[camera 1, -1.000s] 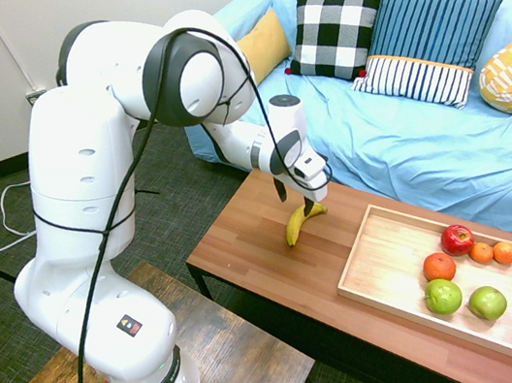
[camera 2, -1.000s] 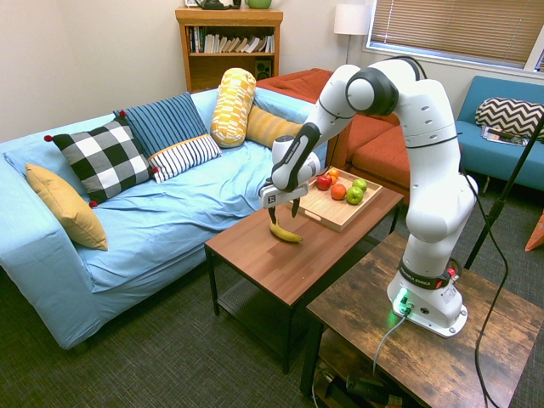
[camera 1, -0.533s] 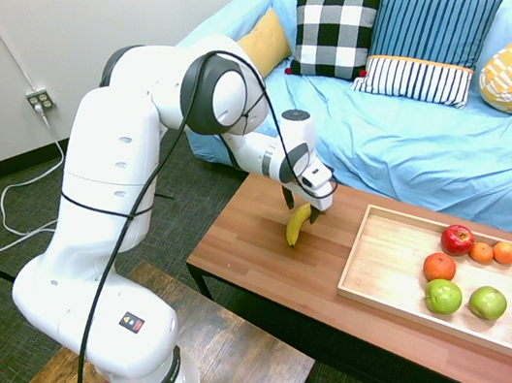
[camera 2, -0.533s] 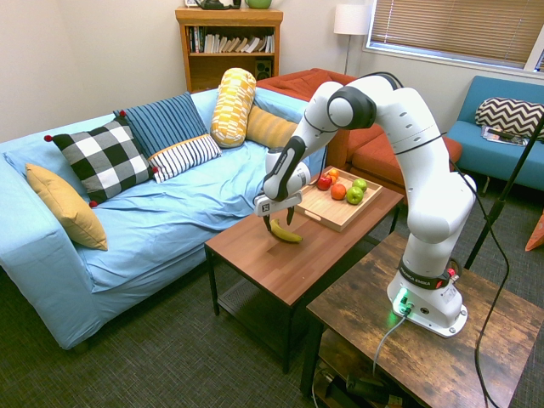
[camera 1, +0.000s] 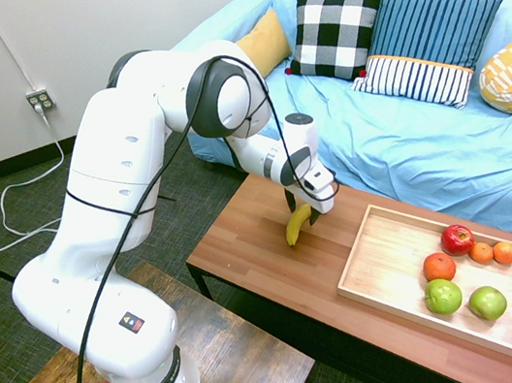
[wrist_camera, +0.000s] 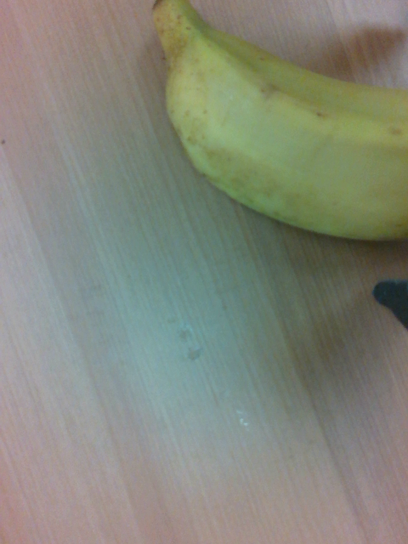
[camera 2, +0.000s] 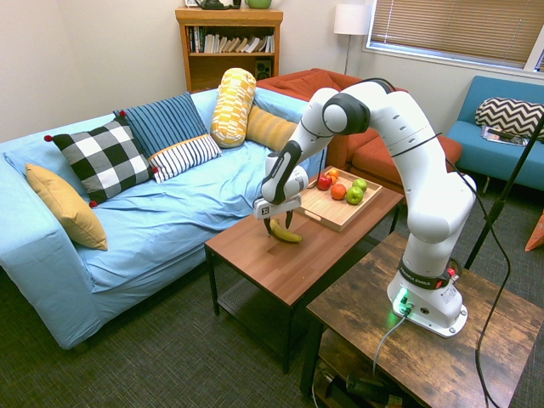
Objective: Put banana in the tray
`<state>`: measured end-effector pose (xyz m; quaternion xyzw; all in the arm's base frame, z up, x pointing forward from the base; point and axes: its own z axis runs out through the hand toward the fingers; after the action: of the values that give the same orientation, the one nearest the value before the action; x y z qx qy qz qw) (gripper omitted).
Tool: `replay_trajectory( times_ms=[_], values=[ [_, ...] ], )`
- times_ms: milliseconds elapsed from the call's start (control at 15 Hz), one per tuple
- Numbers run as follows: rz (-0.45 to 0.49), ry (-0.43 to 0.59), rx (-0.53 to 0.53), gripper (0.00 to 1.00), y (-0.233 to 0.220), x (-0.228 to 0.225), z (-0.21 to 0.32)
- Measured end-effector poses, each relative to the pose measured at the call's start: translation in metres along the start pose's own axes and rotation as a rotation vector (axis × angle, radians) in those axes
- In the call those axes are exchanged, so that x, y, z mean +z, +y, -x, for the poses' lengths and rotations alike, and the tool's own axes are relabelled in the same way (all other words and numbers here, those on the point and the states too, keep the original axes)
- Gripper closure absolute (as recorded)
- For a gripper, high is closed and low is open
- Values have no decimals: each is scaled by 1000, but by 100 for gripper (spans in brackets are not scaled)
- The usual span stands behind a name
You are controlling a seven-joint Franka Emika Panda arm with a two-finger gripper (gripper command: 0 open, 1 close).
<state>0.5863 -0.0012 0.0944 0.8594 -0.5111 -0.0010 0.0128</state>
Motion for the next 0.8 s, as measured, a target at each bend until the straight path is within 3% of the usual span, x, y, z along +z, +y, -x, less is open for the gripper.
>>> replay_trajectory(
  times_ms=[800],
  values=[
    [-21,0,-18,100,-3,3,5]
  ],
)
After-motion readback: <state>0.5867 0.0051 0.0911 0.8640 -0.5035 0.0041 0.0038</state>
